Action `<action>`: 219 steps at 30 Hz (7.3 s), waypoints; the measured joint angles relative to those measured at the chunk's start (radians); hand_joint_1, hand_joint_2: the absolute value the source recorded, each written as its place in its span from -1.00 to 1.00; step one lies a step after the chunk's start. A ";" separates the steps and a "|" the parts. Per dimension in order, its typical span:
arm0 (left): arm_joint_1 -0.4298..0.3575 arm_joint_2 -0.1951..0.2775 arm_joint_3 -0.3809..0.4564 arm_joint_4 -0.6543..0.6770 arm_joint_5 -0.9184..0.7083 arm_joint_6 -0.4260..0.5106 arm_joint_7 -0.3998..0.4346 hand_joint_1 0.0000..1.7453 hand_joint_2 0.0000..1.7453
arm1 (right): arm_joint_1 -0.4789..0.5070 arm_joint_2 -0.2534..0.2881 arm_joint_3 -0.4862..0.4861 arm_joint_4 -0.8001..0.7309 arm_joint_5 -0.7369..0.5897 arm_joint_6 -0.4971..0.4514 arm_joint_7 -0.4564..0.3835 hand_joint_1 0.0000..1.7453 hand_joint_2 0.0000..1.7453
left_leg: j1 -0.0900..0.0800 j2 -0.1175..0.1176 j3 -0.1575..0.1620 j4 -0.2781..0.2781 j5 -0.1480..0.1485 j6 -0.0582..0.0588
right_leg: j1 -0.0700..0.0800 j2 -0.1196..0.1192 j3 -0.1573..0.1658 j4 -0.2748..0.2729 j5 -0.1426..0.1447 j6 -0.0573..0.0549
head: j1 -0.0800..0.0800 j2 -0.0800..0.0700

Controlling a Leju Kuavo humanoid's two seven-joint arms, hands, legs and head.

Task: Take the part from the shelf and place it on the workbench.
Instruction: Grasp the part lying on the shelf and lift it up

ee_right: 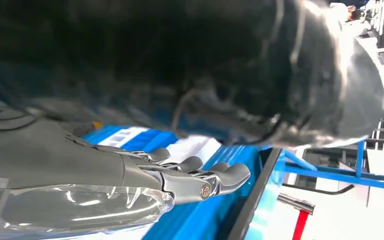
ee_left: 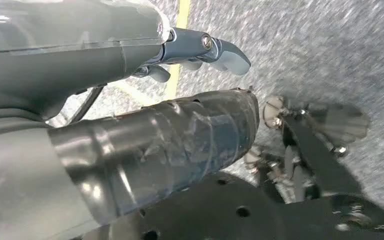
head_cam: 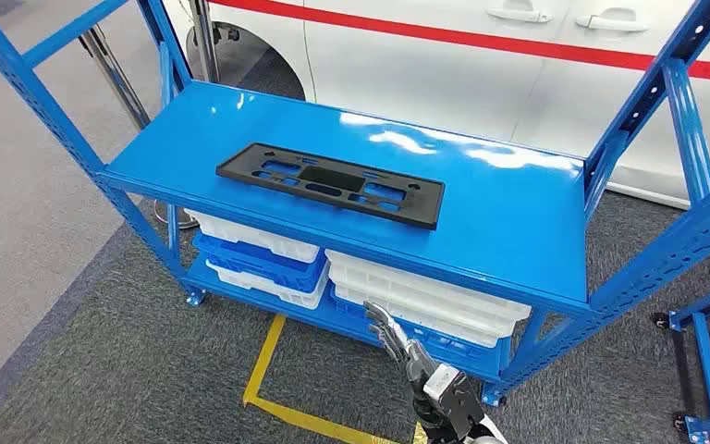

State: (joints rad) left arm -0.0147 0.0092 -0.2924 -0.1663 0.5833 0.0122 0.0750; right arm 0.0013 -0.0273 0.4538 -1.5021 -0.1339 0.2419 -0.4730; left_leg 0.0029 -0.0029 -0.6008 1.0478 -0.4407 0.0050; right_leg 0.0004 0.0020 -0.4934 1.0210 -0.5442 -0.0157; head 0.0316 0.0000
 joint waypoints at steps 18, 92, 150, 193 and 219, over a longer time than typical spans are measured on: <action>-0.006 -0.002 -0.001 0.002 0.000 0.001 -0.003 -1.00 -1.00 | 0.001 -0.008 0.001 0.000 -0.001 0.001 0.000 -1.00 -1.00 | 0.012 -0.005 0.131 -0.040 -0.101 0.000 | -0.008 -0.002 -0.151 0.034 0.101 0.014 | 0.006 0.000; -0.008 0.007 -0.033 0.005 0.017 -0.020 0.024 -1.00 -1.00 | -0.304 -0.021 0.268 0.254 1.255 -0.769 0.391 -1.00 1.00 | 0.007 0.000 -0.001 0.033 -0.029 -0.003 | -0.011 0.000 -0.080 0.023 0.058 -0.008 | 0.005 0.000; -0.020 0.039 -0.065 0.005 0.034 -0.076 0.012 -1.00 -1.00 | -0.735 0.075 0.273 0.736 1.145 -0.530 0.395 -1.00 1.00 | 0.012 -0.002 -0.101 0.225 -0.115 -0.025 | -0.012 -0.002 -0.109 0.013 0.091 -0.018 | 0.005 0.000; -0.019 0.047 -0.051 0.005 0.102 -0.118 -0.064 -1.00 1.00 | -0.809 0.119 0.268 0.879 1.074 -0.510 0.374 1.00 1.00 | 0.013 0.006 0.033 -0.053 -0.001 0.029 | -0.007 0.002 -0.200 0.213 -0.017 0.025 | 0.006 0.000; -0.016 0.043 -0.028 0.005 0.108 -0.072 -0.010 -1.00 1.00 | -0.825 0.129 0.268 0.900 1.050 -0.516 0.364 1.00 1.00 | 0.014 0.002 0.034 -0.038 -0.013 0.000 | -0.008 -0.003 -0.103 0.010 0.096 0.014 | 0.005 0.000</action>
State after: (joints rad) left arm -0.0310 0.0523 -0.3200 -0.1617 0.6914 -0.0595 0.0646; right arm -0.8242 0.1015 0.7218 -0.6017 0.9163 -0.2739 -0.1093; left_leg 0.0171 -0.0009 -0.5669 1.0098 -0.4536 0.0047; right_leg -0.0073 -0.0011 -0.5962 1.0305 -0.4480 -0.0014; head 0.0365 0.0000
